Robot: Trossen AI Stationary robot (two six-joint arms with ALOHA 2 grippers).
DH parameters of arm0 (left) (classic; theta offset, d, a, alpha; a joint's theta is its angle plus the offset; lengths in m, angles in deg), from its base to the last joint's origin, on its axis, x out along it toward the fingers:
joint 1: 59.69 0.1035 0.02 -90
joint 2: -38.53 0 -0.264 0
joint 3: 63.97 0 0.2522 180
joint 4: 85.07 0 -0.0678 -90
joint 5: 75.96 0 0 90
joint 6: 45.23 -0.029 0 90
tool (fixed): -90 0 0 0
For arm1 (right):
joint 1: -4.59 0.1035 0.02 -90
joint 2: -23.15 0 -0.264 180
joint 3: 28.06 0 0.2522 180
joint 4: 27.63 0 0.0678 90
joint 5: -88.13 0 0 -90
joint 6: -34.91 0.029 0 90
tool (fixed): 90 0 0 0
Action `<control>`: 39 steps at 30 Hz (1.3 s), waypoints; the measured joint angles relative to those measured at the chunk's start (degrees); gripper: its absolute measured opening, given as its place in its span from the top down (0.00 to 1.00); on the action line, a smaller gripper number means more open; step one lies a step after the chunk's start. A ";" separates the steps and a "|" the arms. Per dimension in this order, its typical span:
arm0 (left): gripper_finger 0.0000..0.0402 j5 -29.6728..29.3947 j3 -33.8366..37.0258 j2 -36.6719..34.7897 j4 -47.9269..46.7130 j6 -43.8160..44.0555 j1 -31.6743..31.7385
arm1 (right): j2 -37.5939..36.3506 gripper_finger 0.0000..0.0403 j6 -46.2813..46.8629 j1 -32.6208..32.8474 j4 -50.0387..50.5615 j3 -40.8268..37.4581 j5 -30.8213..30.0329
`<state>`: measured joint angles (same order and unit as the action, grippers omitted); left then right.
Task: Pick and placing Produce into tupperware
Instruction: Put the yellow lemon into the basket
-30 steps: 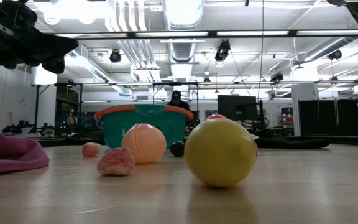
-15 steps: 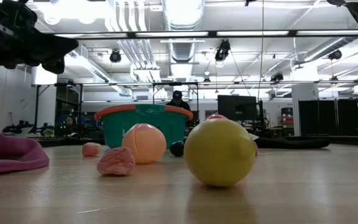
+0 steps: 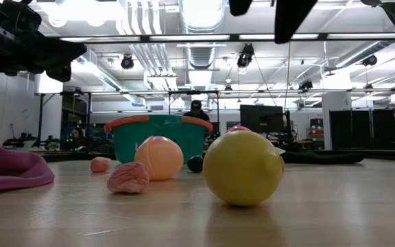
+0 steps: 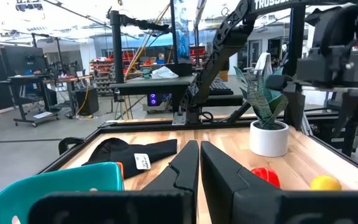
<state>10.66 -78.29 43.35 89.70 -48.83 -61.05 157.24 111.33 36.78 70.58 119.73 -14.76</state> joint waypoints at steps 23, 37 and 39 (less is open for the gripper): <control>1.00 -0.11 0.00 0.02 -0.02 -0.04 -0.01 | 2.85 0.10 -1.64 -1.25 -4.95 -2.25 1.03; 1.00 -0.10 0.00 0.02 0.00 -0.05 -0.01 | 2.88 0.10 -1.42 -1.23 -14.14 -9.73 1.47; 1.00 -0.10 0.00 0.02 0.00 -0.07 0.00 | 2.88 0.10 -1.42 -1.25 -16.21 -10.96 1.45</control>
<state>10.56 -78.29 43.37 89.70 -48.89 -61.05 160.12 109.90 35.53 54.37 108.77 -13.31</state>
